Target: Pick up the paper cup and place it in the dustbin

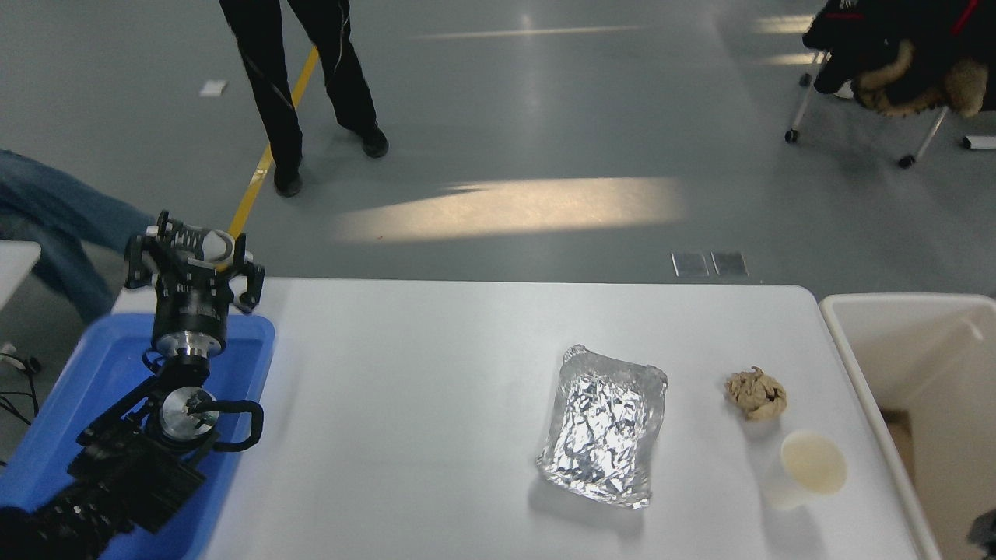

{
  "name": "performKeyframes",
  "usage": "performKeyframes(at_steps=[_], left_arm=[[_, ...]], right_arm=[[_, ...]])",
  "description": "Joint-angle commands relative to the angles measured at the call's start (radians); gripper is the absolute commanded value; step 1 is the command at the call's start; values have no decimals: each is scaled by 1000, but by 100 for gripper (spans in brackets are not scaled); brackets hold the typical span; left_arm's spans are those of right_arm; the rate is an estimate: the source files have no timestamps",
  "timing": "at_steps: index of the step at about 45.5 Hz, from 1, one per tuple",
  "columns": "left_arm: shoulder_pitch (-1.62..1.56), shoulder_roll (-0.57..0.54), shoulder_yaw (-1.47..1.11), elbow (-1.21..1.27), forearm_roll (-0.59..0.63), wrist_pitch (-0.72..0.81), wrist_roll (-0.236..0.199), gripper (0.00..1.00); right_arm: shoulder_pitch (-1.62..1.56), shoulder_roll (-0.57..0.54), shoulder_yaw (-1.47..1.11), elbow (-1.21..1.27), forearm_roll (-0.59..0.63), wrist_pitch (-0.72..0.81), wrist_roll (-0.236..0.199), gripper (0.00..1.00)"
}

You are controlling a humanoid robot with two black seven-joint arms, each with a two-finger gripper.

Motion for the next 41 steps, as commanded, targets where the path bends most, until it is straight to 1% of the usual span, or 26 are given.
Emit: performKeyframes(at_steps=[1, 8, 15, 18, 27, 35, 38, 41], left_arm=[[1, 0, 0, 1, -2, 0, 0, 99], [1, 0, 0, 1, -2, 0, -2, 99], [1, 0, 0, 1, -2, 0, -2, 99], [2, 0, 0, 1, -2, 0, -2, 99], [1, 0, 0, 1, -2, 0, -2, 99], [1, 0, -2, 1, -3, 1, -2, 99], [1, 0, -2, 0, -3, 1, -2, 99], [1, 0, -2, 1, -3, 1, -2, 99]], right_arm=[[1037, 181, -2, 137, 62, 326, 0, 100], [1110, 193, 25, 140, 75, 369, 1, 100], [1228, 207, 48, 142, 101, 510, 1, 100], [1305, 213, 61, 143, 118, 510, 1, 100], [1305, 234, 88, 152, 120, 510, 1, 100], [1305, 231, 88, 163, 126, 510, 0, 100], [1305, 225, 74, 162, 128, 510, 0, 98], [1305, 222, 56, 154, 128, 510, -2, 92]])
